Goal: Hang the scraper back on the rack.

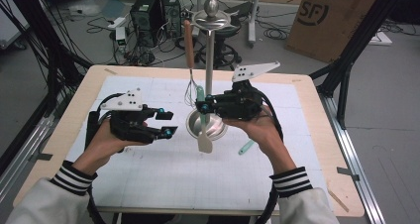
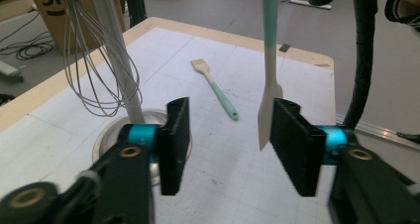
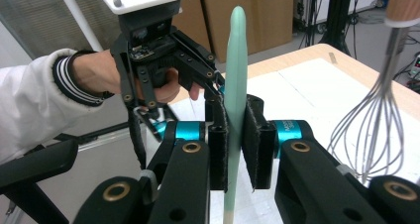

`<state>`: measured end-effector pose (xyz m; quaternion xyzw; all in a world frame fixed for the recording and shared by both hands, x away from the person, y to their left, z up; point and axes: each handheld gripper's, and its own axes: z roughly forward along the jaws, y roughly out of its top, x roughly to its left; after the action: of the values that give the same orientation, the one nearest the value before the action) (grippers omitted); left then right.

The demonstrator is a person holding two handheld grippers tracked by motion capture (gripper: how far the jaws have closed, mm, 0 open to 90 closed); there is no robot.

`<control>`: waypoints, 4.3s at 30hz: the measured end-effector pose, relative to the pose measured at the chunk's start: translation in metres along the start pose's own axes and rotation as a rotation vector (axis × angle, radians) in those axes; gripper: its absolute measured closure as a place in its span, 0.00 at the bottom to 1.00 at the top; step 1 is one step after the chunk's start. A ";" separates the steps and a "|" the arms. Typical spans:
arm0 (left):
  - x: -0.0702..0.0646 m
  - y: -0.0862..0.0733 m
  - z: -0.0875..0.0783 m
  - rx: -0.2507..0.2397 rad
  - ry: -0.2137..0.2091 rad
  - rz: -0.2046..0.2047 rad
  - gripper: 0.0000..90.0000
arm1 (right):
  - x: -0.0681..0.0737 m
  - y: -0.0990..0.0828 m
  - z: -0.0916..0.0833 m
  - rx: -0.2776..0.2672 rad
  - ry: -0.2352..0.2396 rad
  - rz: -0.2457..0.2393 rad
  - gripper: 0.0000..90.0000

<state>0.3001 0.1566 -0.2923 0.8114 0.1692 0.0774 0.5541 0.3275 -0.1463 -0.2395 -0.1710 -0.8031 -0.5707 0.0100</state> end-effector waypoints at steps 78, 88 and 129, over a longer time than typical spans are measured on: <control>0.019 -0.065 -0.052 0.006 0.017 -0.024 0.02 | -0.026 0.090 -0.035 0.058 -0.032 -0.093 0.91; 0.020 -0.066 -0.054 0.003 0.022 -0.032 0.02 | -0.030 0.098 -0.031 0.056 -0.030 -0.098 0.91; 0.025 -0.068 -0.054 0.014 0.031 -0.047 0.02 | -0.053 0.091 -0.028 0.040 -0.015 -0.073 0.90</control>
<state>0.2939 0.2351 -0.3370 0.8096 0.1973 0.0760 0.5475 0.3990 -0.1598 -0.1574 -0.1458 -0.8199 -0.5534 -0.0133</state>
